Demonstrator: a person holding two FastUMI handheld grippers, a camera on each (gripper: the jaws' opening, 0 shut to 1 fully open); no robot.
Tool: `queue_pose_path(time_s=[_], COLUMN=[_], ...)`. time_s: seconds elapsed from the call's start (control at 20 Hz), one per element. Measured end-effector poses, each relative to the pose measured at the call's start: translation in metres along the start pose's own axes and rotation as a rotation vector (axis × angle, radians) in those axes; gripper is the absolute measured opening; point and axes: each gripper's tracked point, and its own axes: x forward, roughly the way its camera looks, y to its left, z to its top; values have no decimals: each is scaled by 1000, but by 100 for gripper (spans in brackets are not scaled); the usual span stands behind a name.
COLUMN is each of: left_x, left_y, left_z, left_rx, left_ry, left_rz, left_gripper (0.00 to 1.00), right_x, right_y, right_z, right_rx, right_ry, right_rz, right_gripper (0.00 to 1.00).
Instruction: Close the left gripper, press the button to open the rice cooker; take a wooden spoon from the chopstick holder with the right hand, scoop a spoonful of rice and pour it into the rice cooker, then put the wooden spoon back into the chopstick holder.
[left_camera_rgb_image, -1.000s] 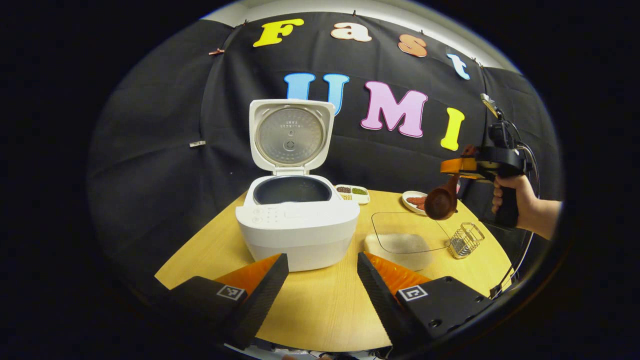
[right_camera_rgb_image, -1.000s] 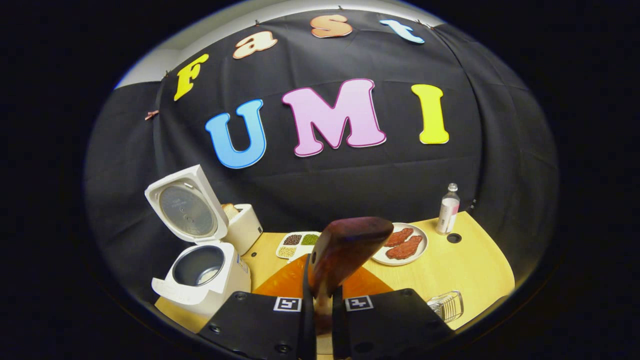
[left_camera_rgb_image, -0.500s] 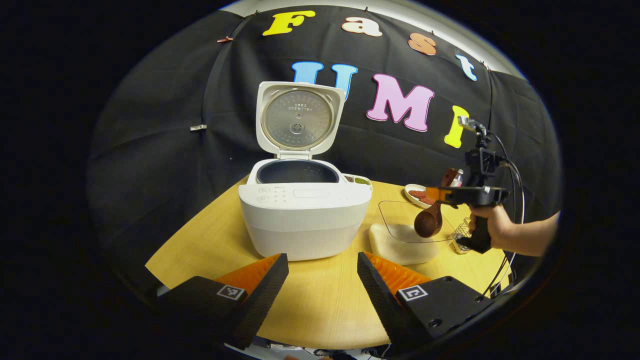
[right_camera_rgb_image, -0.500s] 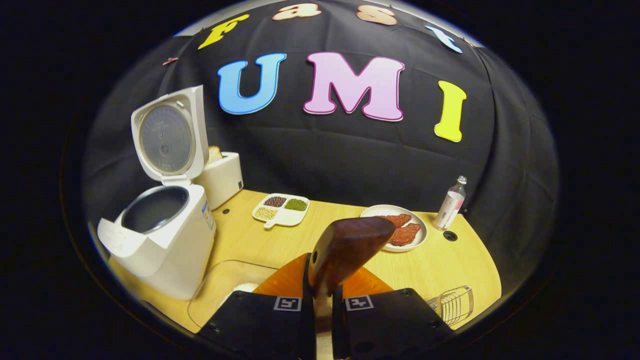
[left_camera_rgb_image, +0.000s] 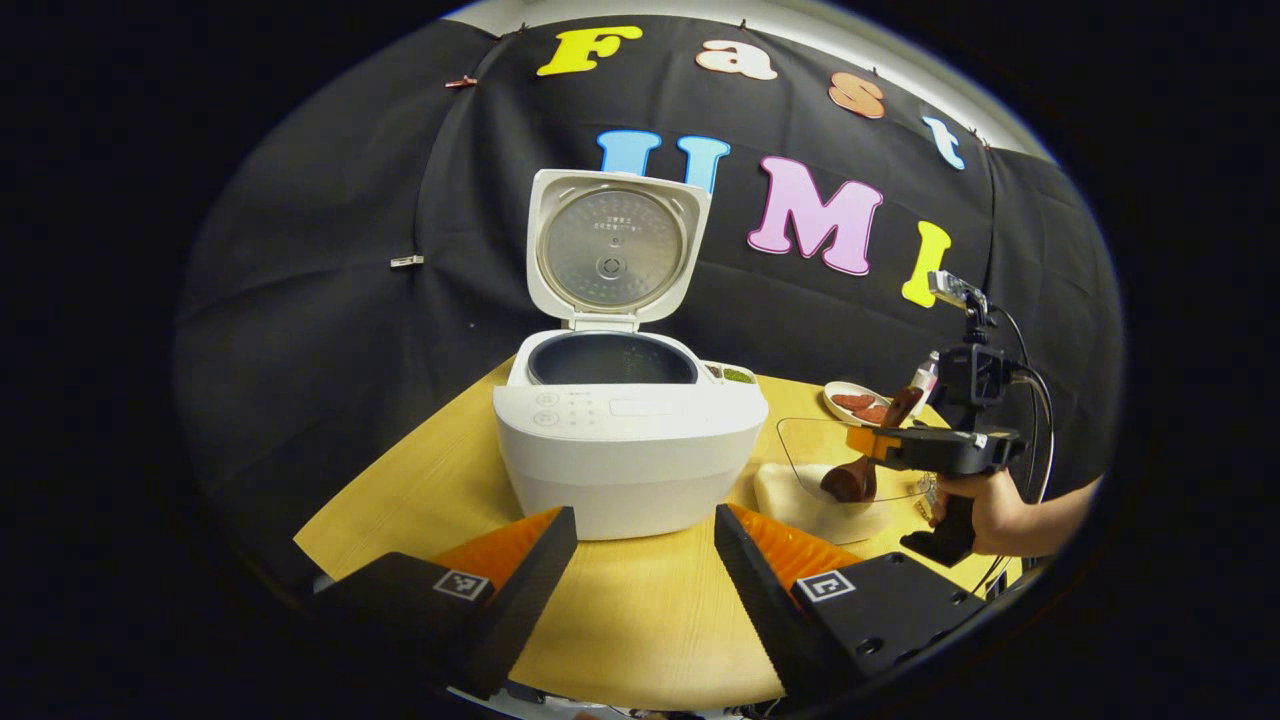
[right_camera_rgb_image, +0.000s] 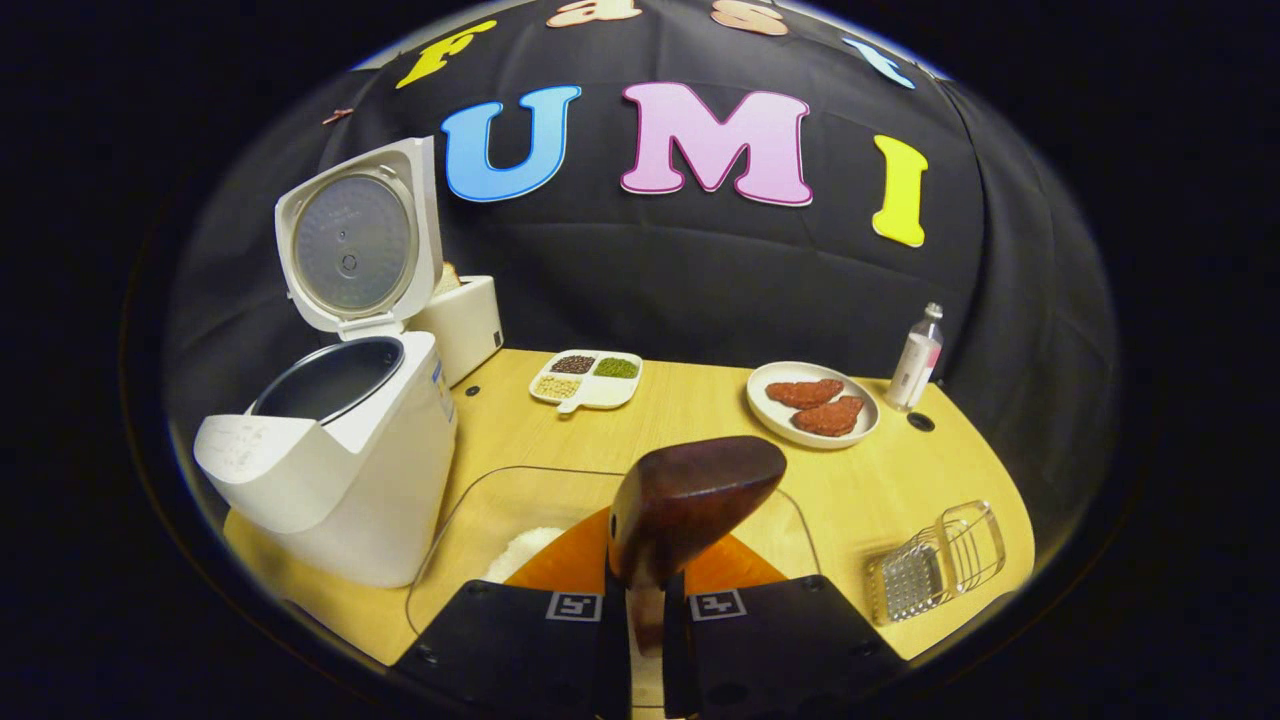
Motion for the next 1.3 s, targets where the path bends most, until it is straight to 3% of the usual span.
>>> queue_pose_path(time_s=[0.15, 0.6, 0.9, 0.95, 1.0, 1.3], left_x=[-1, -8, -15, -16, -16, -25], left_y=[7, 12, 10, 9, 8, -3], left_z=[2, -7, 7, 7, 8, 8], left_rx=[-11, -52, -46, -45, -44, -49], left_ry=[-1, 23, -15, -17, -18, -24], left_rz=[24, 54, 67, 67, 68, 60], left_gripper=[98, 96, 96, 96, 96, 95], right_x=[-4, -6, -14, -15, -17, -29], right_y=[20, 19, -7, -14, -21, -56], right_z=[-6, -3, 3, 8, 13, 52], right_rx=[107, 418, 580, 605, 641, 817], right_ry=[45, 140, 159, 149, 141, 109], right_rz=[30, 70, 84, 76, 70, 55], right_gripper=[17, 17, 17, 12, 17, 17])
